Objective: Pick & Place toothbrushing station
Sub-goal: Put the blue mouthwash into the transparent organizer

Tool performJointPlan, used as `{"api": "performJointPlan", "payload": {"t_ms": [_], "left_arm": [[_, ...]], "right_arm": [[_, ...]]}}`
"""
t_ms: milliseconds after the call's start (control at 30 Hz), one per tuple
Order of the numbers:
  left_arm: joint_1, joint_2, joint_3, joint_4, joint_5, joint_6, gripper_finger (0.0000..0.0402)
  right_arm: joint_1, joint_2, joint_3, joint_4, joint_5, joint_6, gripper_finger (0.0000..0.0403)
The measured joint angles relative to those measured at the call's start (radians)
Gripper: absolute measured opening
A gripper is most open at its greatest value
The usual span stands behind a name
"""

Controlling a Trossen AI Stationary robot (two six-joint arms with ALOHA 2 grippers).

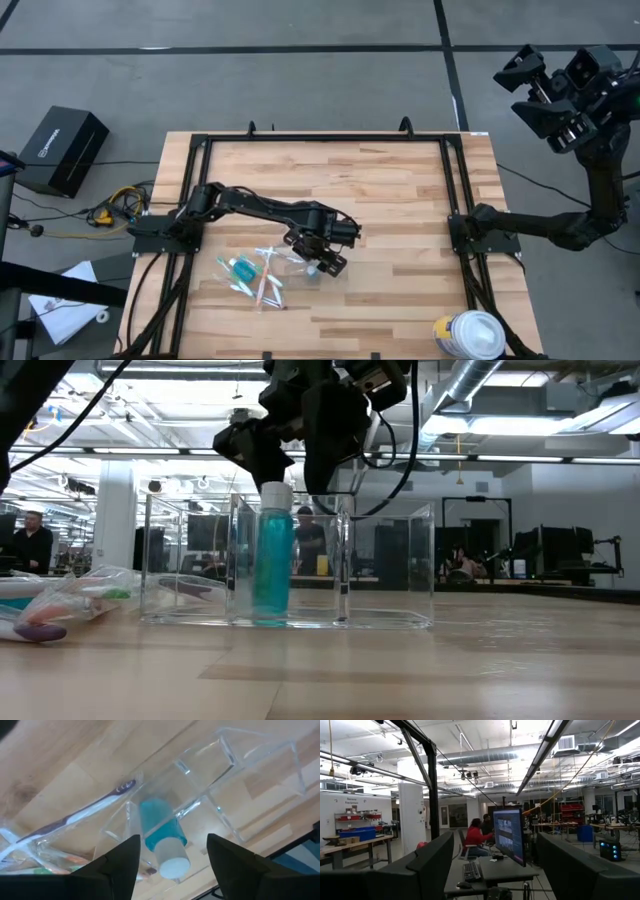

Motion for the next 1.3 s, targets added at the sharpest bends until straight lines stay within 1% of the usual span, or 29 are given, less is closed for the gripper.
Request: {"api": "performJointPlan", "payload": {"t_ms": [267, 467, 533, 567, 633, 733, 800, 867, 933, 1000, 1033, 1067, 1133, 1267, 1300], "left_arm": [[0.024, -0.021, 0.0, 0.047, -0.013, 0.018, 0.0211], [0.059, -0.08, 0.0, 0.093, -0.094, 0.019, 0.0207], [0.072, -0.116, 0.0, 0.125, -0.154, 0.024, 0.0207], [0.077, -0.133, 0.001, 0.139, -0.196, 0.031, 0.0207], [0.085, -0.188, 0.0, 0.166, -0.325, 0.047, 0.0206], [0.09, -0.288, -0.003, 0.156, -0.588, 0.039, 0.0204], [0.084, -0.375, -0.019, 0.125, -0.776, -0.003, 0.0203], [0.082, -0.462, -0.04, 0.059, -0.937, -0.077, 0.0202], [0.076, -0.542, -0.073, -0.028, -1.073, -0.193, 0.0202], [0.058, -0.631, -0.132, -0.096, -1.16, -0.321, 0.0202], [0.061, -0.678, -0.167, -0.094, -1.189, -0.364, 0.0202], [0.057, -0.724, -0.213, -0.087, -1.198, -0.402, 0.0202], [0.051, -0.796, -0.31, -0.094, -1.182, -0.472, 0.0202], [0.028, -0.907, -0.522, -0.09, -1.078, -0.619, 0.0202], [0.014, -0.927, -0.572, -0.084, -1.066, -0.658, 0.0202]], "right_arm": [[0.0, 0.0, 0.0, 0.005, -0.019, 0.0, 0.0274], [0.001, 0.0, 0.0, 0.039, -0.019, 0.013, 0.0274], [0.001, 0.001, 0.0, 0.061, -0.019, 0.025, 0.0274], [0.001, 0.001, 0.0, 0.07, -0.019, 0.027, 0.0274], [0.0, 0.001, 0.0, 0.075, -0.019, 0.027, 0.0274], [0.0, 0.002, 0.0, 0.075, -0.019, 0.037, 0.0274], [-0.001, 0.002, 0.0, 0.075, -0.019, 0.053, 0.0274], [-0.001, 0.002, 0.0, 0.075, -0.019, 0.064, 0.0274], [-0.001, 0.002, 0.0, 0.075, -0.019, 0.079, 0.0274], [-0.001, 0.002, 0.0, 0.075, -0.019, 0.08, 0.0274], [-0.001, 0.002, 0.0, 0.075, -0.019, 0.08, 0.0274], [-0.001, 0.002, 0.0, 0.075, -0.019, 0.08, 0.0274], [-0.001, 0.002, 0.0, 0.074, -0.019, 0.08, 0.0274], [-0.001, 0.016, 0.0, 0.07, -0.019, 0.08, 0.0274], [-0.001, 0.022, 0.0, 0.064, -0.019, 0.079, 0.0274]]}}
